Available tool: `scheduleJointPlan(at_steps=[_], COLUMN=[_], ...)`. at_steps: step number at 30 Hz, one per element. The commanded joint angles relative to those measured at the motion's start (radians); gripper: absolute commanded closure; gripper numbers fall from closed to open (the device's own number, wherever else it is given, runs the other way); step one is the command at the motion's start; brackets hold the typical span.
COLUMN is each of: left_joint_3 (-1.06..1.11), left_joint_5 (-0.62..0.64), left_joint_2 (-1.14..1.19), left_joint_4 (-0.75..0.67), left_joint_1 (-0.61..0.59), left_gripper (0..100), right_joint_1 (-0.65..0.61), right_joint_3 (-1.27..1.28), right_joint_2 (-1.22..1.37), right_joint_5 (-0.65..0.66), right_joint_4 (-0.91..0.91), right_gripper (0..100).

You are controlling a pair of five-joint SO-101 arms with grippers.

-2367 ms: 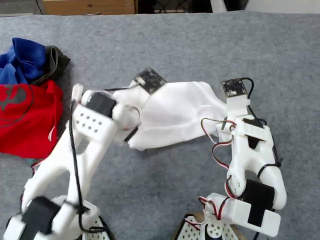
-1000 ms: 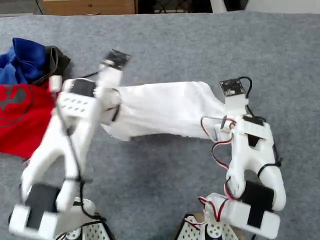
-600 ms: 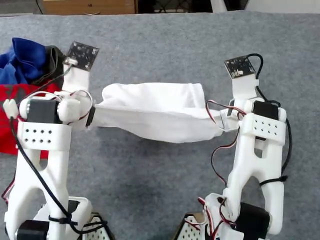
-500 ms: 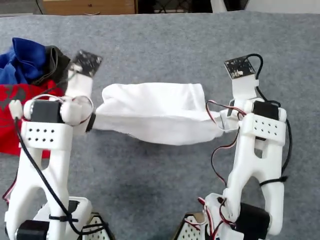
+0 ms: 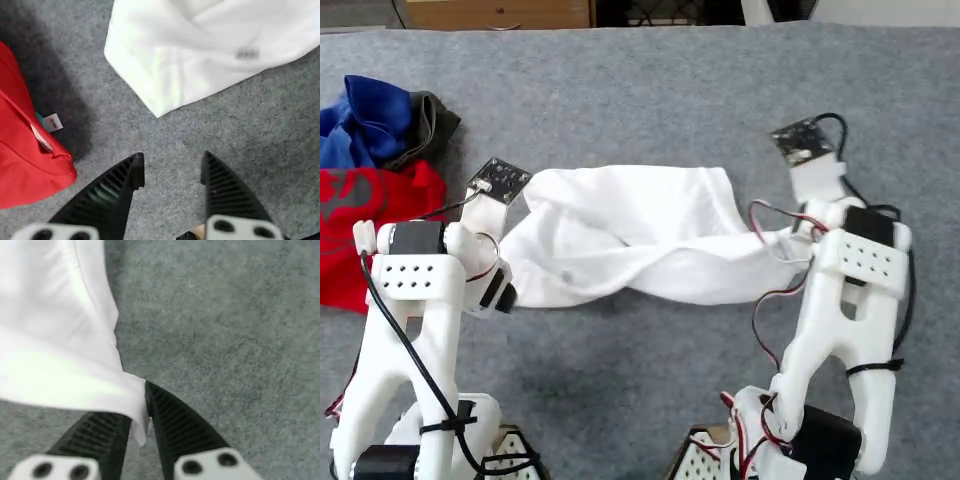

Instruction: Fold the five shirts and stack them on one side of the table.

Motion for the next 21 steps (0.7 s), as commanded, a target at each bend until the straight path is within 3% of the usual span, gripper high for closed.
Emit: scheduleJointPlan(at_steps=[1, 7, 11, 13, 17, 21], left_joint_3=[-0.016, 0.022, 0.048, 0.048, 0.05, -0.015], left_joint_5=[-0.015, 0.002, 0.203, 0.265, 0.229, 0.427], left_joint_2=[-0.028, -0.018, -0.026, -0.021, -0.005, 0.083], left_joint_4=[0.006, -0.041, -0.172, -0.207, -0.275, -0.322], left_joint_1=[-0.036, -0.061, -0.056, -0.016, 0.133, 0.186], left_gripper=[75, 75, 75, 75, 75, 75], right_joint_1=[0.091, 0.155, 0.146, 0.146, 0.147, 0.147], right_joint_3=[-0.028, 0.062, 0.145, 0.188, 0.191, 0.193], right_joint_2=[0.042, 0.188, 0.269, 0.311, 0.334, 0.334], right_joint_5=[0.077, 0.137, 0.133, 0.132, 0.089, 0.083], right_joint_4=[-0.068, -0.204, -0.318, -0.39, -0.425, -0.428], right_gripper=[98.5, 98.5, 98.5, 98.5, 98.5, 98.5])
